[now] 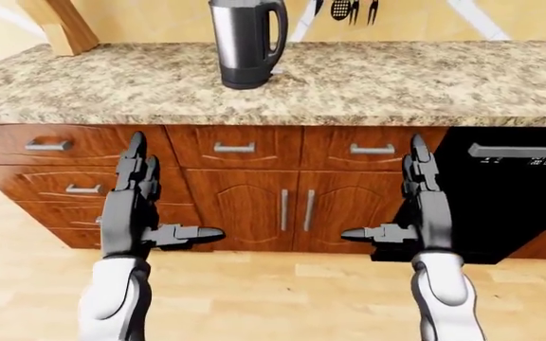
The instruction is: Press down the lever to turn on the electric kettle.
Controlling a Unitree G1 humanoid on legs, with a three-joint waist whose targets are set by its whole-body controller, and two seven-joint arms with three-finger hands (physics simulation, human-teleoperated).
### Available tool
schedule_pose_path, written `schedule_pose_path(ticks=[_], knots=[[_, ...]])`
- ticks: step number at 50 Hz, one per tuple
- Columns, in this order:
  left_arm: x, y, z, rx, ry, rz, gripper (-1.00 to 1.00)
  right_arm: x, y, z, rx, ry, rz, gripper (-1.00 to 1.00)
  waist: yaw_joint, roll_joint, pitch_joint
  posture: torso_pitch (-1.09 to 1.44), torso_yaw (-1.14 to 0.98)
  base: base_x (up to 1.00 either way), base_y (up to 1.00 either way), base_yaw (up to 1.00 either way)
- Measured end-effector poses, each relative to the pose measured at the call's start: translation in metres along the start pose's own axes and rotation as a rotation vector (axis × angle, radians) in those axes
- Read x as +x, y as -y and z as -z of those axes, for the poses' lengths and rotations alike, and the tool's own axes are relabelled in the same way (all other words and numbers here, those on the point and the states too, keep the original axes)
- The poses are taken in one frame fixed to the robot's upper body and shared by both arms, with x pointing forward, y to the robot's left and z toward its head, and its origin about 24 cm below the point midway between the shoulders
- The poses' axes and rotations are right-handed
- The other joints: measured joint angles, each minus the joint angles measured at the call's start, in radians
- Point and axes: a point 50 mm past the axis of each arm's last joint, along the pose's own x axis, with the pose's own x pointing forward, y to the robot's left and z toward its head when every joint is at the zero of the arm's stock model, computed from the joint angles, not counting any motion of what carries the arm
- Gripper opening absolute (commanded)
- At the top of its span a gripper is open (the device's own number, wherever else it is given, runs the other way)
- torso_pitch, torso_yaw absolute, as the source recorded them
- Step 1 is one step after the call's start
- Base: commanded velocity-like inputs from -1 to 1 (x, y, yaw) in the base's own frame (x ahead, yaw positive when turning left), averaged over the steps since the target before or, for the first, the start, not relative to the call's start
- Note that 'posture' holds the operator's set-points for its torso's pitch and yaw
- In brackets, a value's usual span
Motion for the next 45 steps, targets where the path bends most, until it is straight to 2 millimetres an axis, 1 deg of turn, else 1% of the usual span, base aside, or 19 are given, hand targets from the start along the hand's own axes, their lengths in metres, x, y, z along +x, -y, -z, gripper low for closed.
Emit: schedule_pose_path(ticks=[3,4,7,9,12,14,16,18,20,22,26,29,30,34,38,41,42,43,45], knots=[[-0.002,0.0,-0.007,0.003,0.029,-0.002,1.0,0.001,0.0,-0.004,0.001,0.021,-0.002,1.0,-0.002,0.059,-0.011,0.0,0.0,0.15,0.0,0.0],[-0.002,-0.002,-0.007,0.008,0.024,-0.007,1.0,0.001,-0.003,-0.003,0.01,0.018,-0.009,1.0,0.006,0.05,-0.011,0.0,0.0,0.14,0.0,0.0],[-0.004,-0.005,-0.002,0.01,-0.012,-0.029,1.0,-0.001,-0.009,0.003,0.016,-0.013,-0.037,1.0,0.02,0.052,-0.01,0.0,0.0,0.14,0.0,0.0],[-0.005,-0.005,-0.003,0.01,-0.015,-0.031,1.0,-0.001,-0.008,0.004,0.014,-0.02,-0.035,1.0,0.021,0.035,-0.014,0.0,0.0,0.15,0.0,0.0],[-0.004,-0.003,-0.007,0.011,0.002,-0.023,1.0,0.0,-0.005,-0.001,0.01,0.002,-0.021,1.0,0.022,-0.004,-0.009,0.0,0.0,0.15,0.0,0.0],[-0.004,-0.004,-0.01,0.014,0.01,-0.022,1.0,0.0,-0.005,-0.004,0.011,0.019,-0.019,1.0,0.025,-0.034,-0.009,0.0,0.0,0.15,0.0,0.0],[-0.004,-0.004,-0.013,0.015,0.022,-0.022,1.0,0.0,-0.004,-0.005,0.009,0.03,-0.018,1.0,0.023,-0.073,-0.017,0.0,0.0,0.14,0.0,0.0],[-0.004,-0.001,-0.012,0.002,0.014,-0.008,1.0,0.0,-0.001,-0.002,-0.002,0.015,-0.007,1.0,0.008,-0.052,-0.01,0.0,0.0,0.14,0.0,0.0],[-0.004,0.001,-0.01,-0.003,-0.001,0.004,1.0,-0.001,0.001,0.004,-0.007,-0.016,0.003,1.0,0.001,-0.056,-0.011,0.0,0.0,0.15,0.0,0.0],[-0.004,0.0,-0.01,-0.001,-0.002,0.002,1.0,-0.001,0.001,0.004,-0.008,-0.021,0.003,1.0,0.001,-0.044,-0.011,0.0,0.0,0.14,0.0,0.0],[-0.004,-0.002,-0.016,0.004,0.025,-0.008,1.0,0.0,-0.001,-0.003,-0.007,0.012,-0.004,1.0,-0.001,0.008,-0.001,0.0,0.0,0.14,0.0,0.0],[-0.004,-0.003,-0.018,0.009,0.037,-0.01,1.0,0.001,-0.002,-0.007,-0.005,0.029,-0.009,1.0,-0.001,0.058,-0.011,0.0,0.0,0.15,0.0,0.0],[-0.004,-0.006,-0.017,0.014,0.031,-0.02,1.0,0.001,-0.005,-0.006,0.002,0.023,-0.019,1.0,0.006,0.047,-0.008,0.0,0.0,0.15,0.0,0.0],[-0.004,-0.01,-0.009,0.014,-0.012,-0.044,1.0,-0.001,-0.009,0.0,0.003,-0.01,-0.042,1.0,0.019,0.036,-0.009,0.0,0.0,0.15,0.0,0.0],[-0.004,-0.007,-0.013,0.015,0.013,-0.034,1.0,0.0,-0.006,-0.005,-0.004,0.016,-0.025,1.0,0.02,-0.008,-0.008,0.0,0.0,0.16,0.0,0.0],[-0.004,-0.007,-0.014,0.015,0.025,-0.031,1.0,0.001,-0.008,-0.009,-0.004,0.036,-0.033,1.0,0.024,-0.059,-0.013,0.0,0.0,0.16,0.0,0.0],[-0.003,-0.006,-0.014,0.009,0.029,-0.027,1.0,0.001,-0.007,-0.009,-0.009,0.039,-0.033,1.0,0.019,-0.066,-0.017,0.0,0.0,0.16,0.0,0.0],[-0.003,-0.003,-0.012,0.0,0.022,-0.018,1.0,0.001,-0.005,-0.008,-0.016,0.034,-0.028,1.0,0.01,-0.054,-0.011,0.0,0.0,0.17,0.0,0.0],[-0.003,0.0,-0.006,-0.007,-0.006,0.0,1.0,-0.001,-0.004,-0.001,-0.023,0.001,-0.019,1.0,0.003,-0.053,-0.005,0.0,0.0,0.17,0.0,0.0]])
